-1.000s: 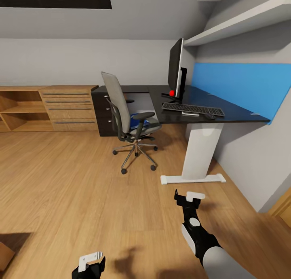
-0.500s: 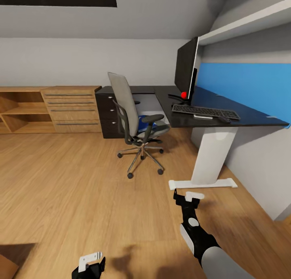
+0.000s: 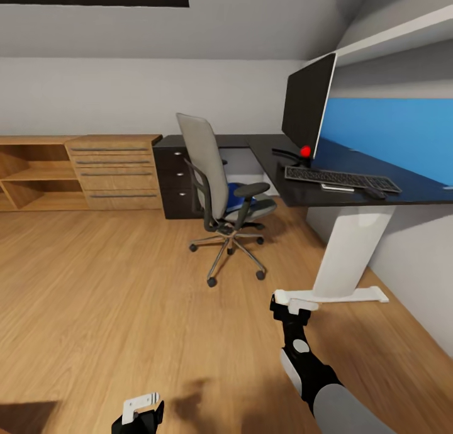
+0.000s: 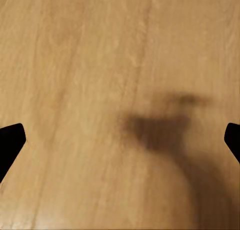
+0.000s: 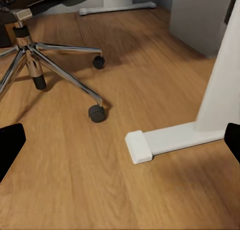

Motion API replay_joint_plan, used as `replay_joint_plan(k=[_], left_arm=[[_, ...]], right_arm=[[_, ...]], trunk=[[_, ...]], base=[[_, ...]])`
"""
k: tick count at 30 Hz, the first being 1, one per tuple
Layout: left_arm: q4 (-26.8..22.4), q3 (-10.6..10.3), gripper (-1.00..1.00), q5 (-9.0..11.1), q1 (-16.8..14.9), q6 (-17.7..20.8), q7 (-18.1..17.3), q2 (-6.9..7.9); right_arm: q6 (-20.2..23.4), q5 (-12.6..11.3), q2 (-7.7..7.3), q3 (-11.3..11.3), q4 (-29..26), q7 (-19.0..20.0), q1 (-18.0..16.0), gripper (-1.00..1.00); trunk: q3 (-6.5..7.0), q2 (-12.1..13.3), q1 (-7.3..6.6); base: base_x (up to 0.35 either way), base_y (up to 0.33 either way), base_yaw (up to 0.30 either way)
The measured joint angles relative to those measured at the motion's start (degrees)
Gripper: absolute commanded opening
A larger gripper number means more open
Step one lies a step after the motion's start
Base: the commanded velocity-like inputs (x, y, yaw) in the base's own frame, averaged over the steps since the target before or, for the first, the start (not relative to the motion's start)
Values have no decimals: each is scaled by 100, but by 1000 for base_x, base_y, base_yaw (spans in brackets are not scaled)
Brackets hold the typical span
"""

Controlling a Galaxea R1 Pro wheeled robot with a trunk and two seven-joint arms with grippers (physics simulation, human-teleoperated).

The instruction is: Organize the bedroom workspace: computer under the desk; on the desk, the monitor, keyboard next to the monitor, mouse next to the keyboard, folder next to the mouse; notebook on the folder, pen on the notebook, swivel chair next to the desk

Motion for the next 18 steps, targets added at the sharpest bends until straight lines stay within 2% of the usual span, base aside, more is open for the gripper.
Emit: replay_joint_plan(k=[5,18], left_arm=[[137,-12,100,-1,0,0,-1,-5],[217,-12,100,-3,0,-3,-5,-12]], right_arm=[[-17,-4,-18,-13,-12,-4,0,100],[-73,14,-38,-30,-31,-3,0,100]], trunk=[[0,0,-1],[0,0,-1]], base=[[256,80,0],[326,8,0]])
